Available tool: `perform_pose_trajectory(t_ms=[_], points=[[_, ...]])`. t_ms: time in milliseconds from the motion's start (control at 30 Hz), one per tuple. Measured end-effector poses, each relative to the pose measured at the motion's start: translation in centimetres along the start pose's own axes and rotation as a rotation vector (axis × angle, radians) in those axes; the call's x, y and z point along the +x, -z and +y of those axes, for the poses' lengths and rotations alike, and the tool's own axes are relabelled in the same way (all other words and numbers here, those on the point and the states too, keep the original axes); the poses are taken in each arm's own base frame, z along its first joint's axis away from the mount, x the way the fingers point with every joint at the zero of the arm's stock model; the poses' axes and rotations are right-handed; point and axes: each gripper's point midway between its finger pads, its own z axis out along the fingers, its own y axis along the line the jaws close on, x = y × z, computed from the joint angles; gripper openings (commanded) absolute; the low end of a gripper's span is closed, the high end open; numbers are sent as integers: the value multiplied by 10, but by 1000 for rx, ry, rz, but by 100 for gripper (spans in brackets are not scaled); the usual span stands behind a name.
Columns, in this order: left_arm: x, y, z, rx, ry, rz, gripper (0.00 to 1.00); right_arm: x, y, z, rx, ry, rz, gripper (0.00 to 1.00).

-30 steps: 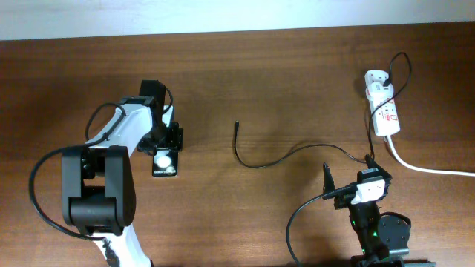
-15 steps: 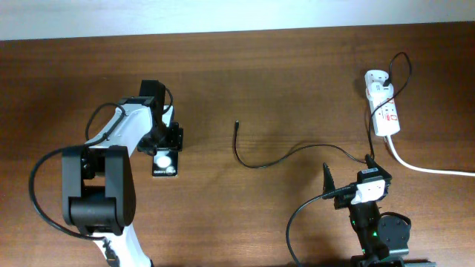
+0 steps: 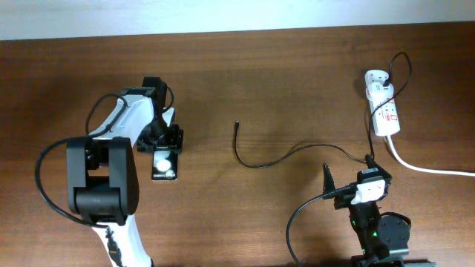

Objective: Plug charger to phone and switch on socket
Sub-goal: 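Lift the phone with the left gripper and tilt it upright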

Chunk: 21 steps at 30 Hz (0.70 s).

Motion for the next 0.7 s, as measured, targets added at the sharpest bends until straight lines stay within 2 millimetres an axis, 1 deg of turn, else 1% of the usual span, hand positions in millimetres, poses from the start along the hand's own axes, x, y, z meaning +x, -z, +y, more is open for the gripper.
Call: perform_pose_trajectory(t_ms=[33, 167, 300, 367, 633, 700], points=[[2, 0, 0, 0, 0, 8, 65, 0, 0, 0, 0, 0, 0, 99], [3, 0, 0, 2, 0, 16, 66, 0, 0, 0, 0, 0, 0, 99], [7, 1, -2, 10, 0, 61, 66, 0, 0, 0, 0, 0, 0, 99], [8, 2, -3, 18, 1, 77, 63, 0, 0, 0, 0, 1, -1, 99], [4, 10, -6, 32, 2, 81, 61, 0, 0, 0, 0, 0, 0, 99], [3, 11, -6, 32, 1, 79, 57, 0, 0, 0, 0, 0, 0, 99]])
